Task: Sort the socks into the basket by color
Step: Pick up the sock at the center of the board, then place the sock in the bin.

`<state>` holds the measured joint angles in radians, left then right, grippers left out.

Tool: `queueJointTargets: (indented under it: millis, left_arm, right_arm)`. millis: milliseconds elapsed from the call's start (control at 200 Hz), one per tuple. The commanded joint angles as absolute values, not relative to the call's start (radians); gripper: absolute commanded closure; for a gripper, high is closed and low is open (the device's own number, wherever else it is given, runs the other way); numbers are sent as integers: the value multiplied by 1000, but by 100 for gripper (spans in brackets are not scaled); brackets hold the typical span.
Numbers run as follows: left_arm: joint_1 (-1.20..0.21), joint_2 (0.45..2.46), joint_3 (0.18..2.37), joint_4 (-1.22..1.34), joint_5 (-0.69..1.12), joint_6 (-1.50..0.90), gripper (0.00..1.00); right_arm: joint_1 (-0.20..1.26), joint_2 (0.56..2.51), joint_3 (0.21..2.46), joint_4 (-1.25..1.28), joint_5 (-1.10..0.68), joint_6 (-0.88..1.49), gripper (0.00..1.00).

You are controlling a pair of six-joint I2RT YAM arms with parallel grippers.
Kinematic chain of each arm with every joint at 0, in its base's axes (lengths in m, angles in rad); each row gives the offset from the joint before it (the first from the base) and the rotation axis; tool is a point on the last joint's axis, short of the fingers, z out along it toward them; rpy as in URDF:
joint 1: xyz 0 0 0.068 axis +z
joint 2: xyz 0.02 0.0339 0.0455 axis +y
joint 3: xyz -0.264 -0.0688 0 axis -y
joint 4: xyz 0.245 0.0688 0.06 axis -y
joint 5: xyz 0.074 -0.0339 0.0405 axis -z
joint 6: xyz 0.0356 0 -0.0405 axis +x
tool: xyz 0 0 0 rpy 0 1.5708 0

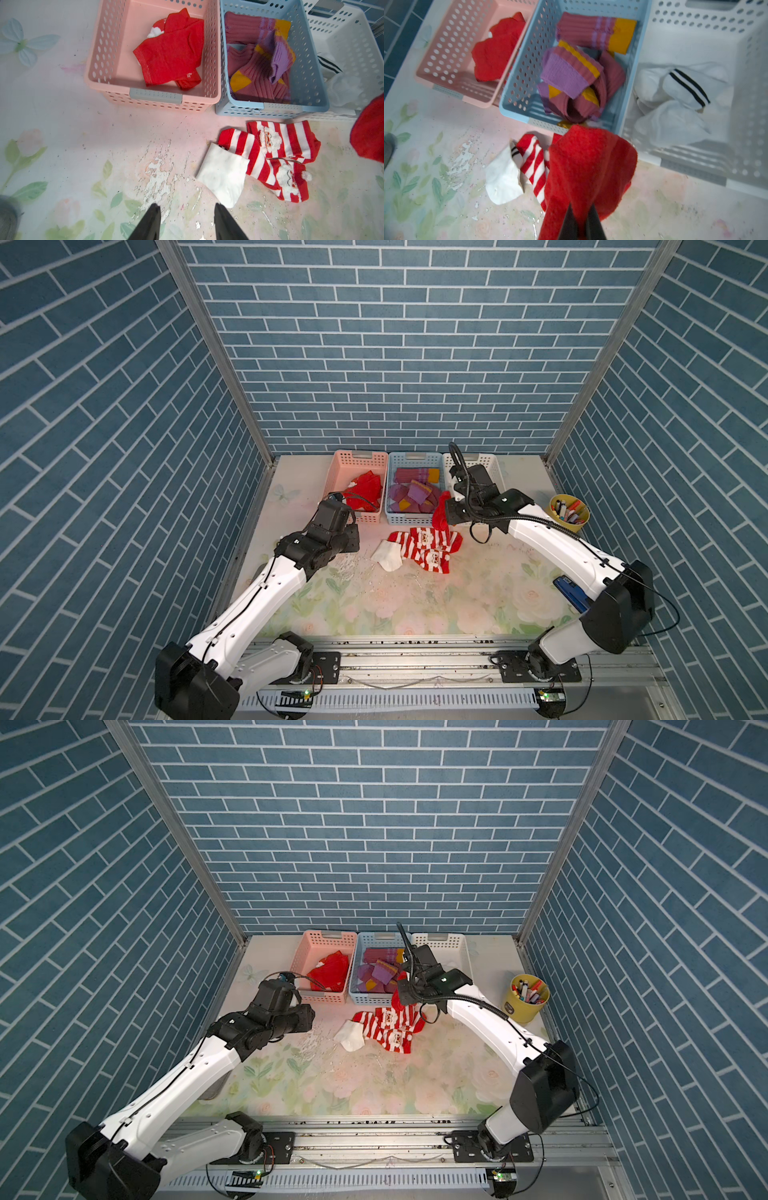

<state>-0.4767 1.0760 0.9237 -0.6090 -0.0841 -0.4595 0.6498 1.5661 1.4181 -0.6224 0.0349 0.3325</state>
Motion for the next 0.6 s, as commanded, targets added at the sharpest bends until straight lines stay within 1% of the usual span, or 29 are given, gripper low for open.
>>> queueJointTargets:
  millis: [0, 190, 285, 595]
  left_arm:
    - [-482, 1042, 891, -622, -84, -477, 52]
    - [-483, 975, 850, -603, -70, -475, 51]
    - [-482, 952, 844, -603, -66, -474, 51]
    - [-483, 948, 820, -598, -56, -484, 51]
  right_arm:
    - [657, 1639, 1516, -646, -24, 275, 100]
    - [657, 1786, 1713, -649, -84, 237, 100]
    - [658, 1869, 1825, -653, -146, 229, 100]
    - [669, 2142, 2228, -728, -239, 231, 100]
